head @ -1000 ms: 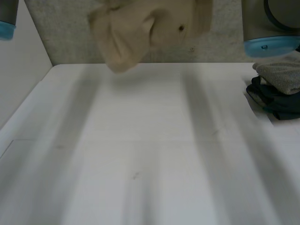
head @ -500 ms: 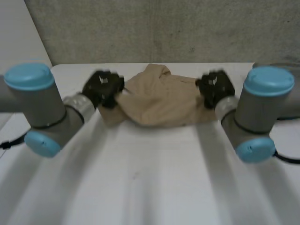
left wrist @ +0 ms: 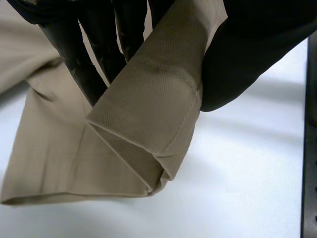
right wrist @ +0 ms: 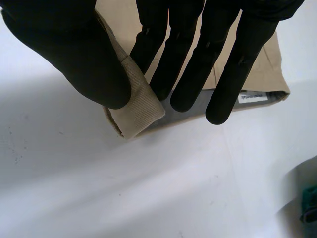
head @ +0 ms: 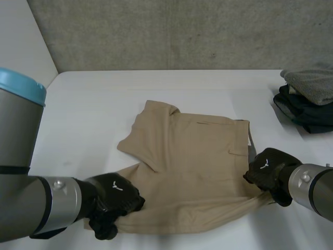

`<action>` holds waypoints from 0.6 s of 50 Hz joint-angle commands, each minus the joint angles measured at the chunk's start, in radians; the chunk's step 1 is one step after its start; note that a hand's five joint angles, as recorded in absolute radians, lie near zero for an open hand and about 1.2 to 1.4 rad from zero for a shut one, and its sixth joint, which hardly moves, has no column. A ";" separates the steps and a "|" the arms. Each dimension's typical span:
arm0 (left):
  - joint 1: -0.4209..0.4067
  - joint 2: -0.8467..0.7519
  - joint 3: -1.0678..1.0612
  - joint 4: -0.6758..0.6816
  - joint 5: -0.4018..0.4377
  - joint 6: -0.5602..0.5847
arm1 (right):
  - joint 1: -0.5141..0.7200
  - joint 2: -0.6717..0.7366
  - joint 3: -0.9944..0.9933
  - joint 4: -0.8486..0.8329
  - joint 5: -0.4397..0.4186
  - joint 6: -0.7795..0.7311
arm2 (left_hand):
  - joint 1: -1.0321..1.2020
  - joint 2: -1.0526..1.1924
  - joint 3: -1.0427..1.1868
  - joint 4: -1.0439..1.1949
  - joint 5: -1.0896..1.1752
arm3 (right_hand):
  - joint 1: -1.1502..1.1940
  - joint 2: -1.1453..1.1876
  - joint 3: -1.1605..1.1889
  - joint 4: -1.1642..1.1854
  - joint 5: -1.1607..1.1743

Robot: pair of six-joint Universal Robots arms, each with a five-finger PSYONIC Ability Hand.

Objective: Fold the laundry.

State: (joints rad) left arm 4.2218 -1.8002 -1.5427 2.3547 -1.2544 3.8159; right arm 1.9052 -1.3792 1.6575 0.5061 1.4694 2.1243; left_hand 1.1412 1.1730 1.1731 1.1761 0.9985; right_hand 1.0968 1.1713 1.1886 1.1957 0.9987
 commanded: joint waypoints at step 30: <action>-0.063 -0.890 1.237 0.650 -0.240 -0.035 | 0.054 0.569 -0.469 -1.054 0.255 0.233 | -0.529 -0.561 -0.561 -0.564 -0.561 | -0.880 -0.955 -0.972 -0.979 -0.957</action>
State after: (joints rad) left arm 4.1745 -2.6273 -0.3652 2.9751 -1.4719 3.7951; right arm 1.9513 -0.8989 1.2248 -0.4237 1.6921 2.3995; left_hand 0.9975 1.0202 1.0182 1.0221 0.8438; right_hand 1.0065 1.0661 1.0745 1.0789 0.9221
